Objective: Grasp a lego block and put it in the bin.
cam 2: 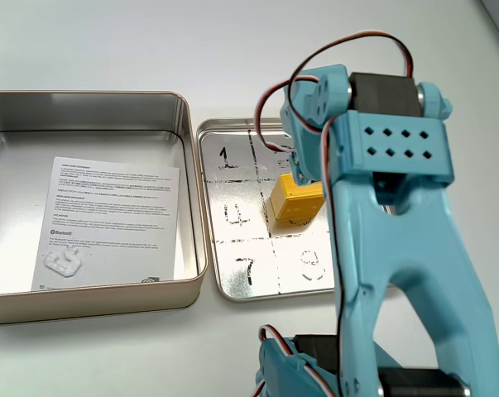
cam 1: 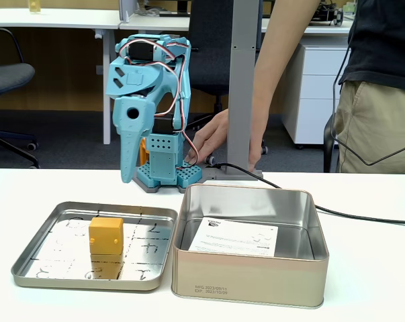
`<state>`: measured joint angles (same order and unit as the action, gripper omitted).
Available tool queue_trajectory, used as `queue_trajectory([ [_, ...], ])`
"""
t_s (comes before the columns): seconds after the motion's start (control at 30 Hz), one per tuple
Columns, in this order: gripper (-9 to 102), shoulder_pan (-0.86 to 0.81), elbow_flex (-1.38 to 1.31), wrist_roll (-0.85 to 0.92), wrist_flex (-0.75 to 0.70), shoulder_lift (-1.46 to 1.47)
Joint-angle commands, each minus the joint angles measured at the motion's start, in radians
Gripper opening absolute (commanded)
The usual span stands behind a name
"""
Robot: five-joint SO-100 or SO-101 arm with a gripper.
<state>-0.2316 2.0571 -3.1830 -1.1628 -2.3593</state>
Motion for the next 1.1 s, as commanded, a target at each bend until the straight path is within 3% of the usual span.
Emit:
queue_trajectory([
  [0.0, 17, -0.049, -0.044, -0.241, -0.014, 0.023],
  [0.3, 29, -0.078, -0.064, -0.242, 0.028, 0.173],
  [1.07, 32, -0.089, -0.118, -0.221, 0.212, 0.454],
])
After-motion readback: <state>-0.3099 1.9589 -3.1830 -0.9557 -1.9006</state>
